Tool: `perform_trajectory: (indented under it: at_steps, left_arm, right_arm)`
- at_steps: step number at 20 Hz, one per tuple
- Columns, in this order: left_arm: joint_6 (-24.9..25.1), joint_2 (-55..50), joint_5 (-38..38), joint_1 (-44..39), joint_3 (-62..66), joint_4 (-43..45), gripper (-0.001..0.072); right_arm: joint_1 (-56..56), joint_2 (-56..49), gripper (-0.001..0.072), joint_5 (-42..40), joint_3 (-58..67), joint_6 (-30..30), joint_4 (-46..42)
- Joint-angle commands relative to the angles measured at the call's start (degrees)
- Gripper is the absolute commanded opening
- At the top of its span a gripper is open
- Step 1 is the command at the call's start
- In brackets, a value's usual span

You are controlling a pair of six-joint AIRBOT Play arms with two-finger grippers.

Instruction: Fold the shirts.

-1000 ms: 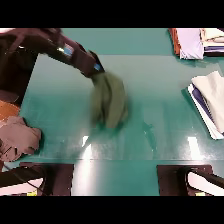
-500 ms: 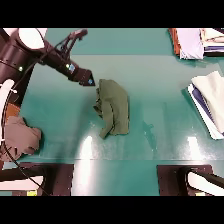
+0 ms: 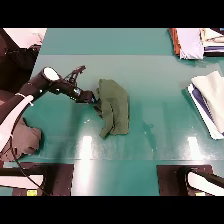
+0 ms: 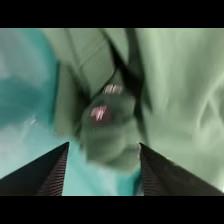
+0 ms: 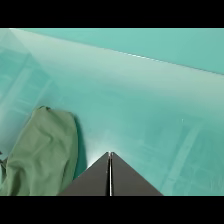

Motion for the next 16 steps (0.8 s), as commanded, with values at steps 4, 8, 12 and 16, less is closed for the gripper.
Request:
perform_trajectory:
  at_steps: [4, 8, 12, 16]
  left_arm:
    - [0.9, -3.1, 6.7, -2.9, -1.7, -5.2, 0.0034]
    - [0.8, -1.0, 3.4, -0.5, 2.2, -4.0, 0.0024]
    - [0.9, 4.3, 2.6, 0.2, 5.7, 1.3, 0.0025]
    - [0.9, 6.2, 0.4, 0.2, 5.7, 5.0, 0.0025]
  right_arm:
    - [0.2, -0.2, 0.0018, 2.8, -0.1, 1.2, 0.0]
    - [1.1, -4.8, 0.0018, 12.2, -0.1, 4.7, 0.2]
    - [9.4, -13.6, 0.0029, 14.6, -1.8, 5.0, 0.2]
    - [21.1, -20.0, 0.0474, 2.7, -16.3, 4.8, 0.9]
